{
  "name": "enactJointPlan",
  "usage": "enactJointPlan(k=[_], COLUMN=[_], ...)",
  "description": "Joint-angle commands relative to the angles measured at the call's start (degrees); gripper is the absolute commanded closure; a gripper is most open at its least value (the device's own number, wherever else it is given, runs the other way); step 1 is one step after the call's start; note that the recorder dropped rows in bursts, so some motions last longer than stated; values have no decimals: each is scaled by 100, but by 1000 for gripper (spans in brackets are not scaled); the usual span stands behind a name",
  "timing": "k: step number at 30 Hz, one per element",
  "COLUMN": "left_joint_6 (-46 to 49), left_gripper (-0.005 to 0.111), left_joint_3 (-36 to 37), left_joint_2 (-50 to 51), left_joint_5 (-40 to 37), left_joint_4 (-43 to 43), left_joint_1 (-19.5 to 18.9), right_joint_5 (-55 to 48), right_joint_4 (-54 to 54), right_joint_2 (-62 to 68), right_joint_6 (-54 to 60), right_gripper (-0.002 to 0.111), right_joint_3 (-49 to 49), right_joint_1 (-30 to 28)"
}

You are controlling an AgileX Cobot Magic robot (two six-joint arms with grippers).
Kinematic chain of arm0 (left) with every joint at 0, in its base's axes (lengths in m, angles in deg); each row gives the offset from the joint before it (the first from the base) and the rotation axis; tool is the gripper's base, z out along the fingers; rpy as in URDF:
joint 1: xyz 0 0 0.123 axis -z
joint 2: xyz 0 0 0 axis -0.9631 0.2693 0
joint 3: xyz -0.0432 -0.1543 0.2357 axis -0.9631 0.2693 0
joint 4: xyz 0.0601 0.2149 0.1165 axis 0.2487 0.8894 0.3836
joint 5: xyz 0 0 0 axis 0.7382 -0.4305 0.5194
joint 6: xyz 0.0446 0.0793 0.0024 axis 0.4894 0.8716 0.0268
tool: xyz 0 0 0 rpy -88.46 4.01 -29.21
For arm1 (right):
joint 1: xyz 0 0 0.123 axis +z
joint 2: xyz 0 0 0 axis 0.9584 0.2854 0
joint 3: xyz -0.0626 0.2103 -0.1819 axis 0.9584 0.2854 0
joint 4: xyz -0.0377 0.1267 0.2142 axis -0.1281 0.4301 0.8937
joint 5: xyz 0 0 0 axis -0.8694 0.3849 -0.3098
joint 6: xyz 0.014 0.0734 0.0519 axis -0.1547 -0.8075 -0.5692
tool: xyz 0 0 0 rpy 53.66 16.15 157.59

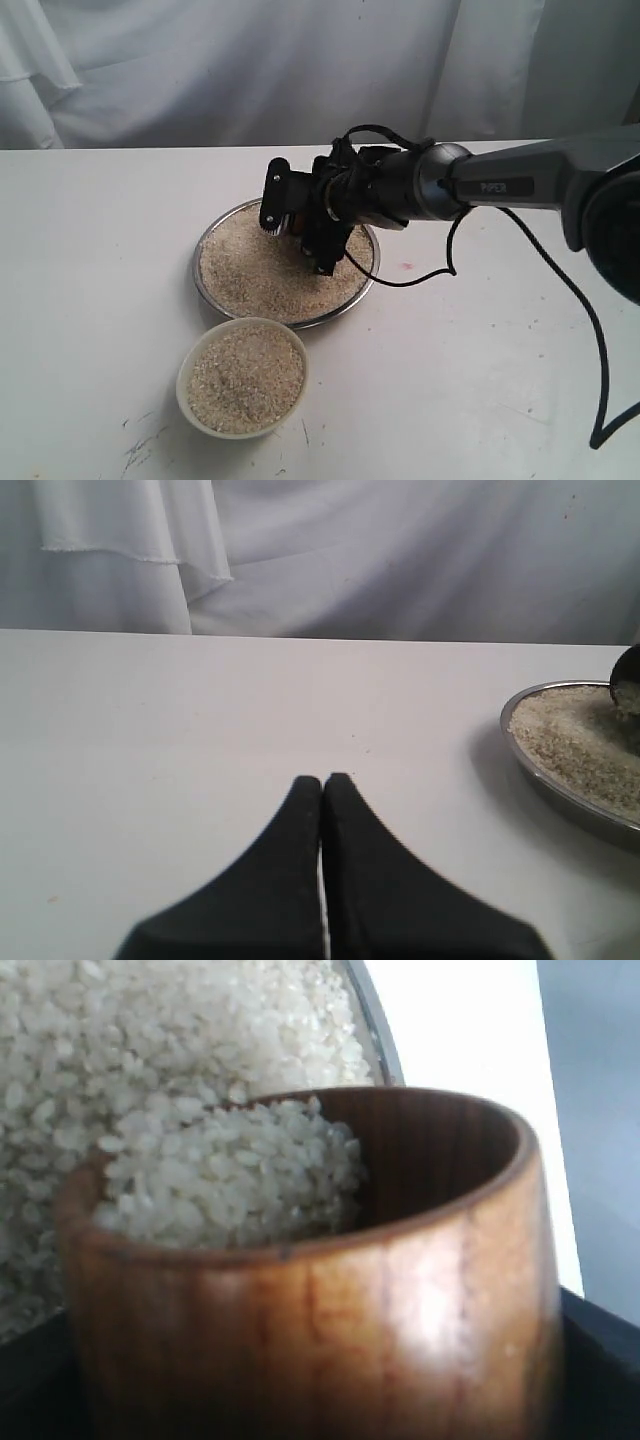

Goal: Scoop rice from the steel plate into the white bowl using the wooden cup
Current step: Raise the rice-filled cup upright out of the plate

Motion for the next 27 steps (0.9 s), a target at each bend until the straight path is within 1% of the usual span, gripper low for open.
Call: enactJointPlan(k=[1,4,5,6,7,8,9,12,21,27], left_joint_6=[-18,-18,-18,-18,-18,-18,-18,-18,-18,-18], left_gripper=[107,107,107,107,107,107,107,107,107,107], left_joint_3=[26,26,26,26,26,26,26,26,26,26], left_joint_2=[-29,-29,-29,-29,-29,-29,-29,-29,-29,-29], left_joint_5=[36,36,36,36,36,36,36,36,36,36], left_joint_4=[-4,-4,-4,-4,-4,-4,-4,-4,-4,-4], left_joint_1=[9,9,9,9,9,9,9,9,9,9], right_joint_5=[106,-66,-182,-225,-309,-349,-425,-562,-432,-158], right_joint_4=[884,1545,1995,2222,2853,3163,3678,4450,5903,6277], right_joint_2=[-351,-500,-587,-622,-703,-735,-803,-881,-1026,-1060], right_joint_6=[21,225,379,506,877,1036,1428,1679,1759,1759], right_gripper=[108,108,108,108,108,108,108,108,108,108], right_joint_3=[1,30,30,30,30,30,30,30,30,30], right_joint_1=[-33,-33,-33,-33,-33,-43,-43,-66,-66,-44])
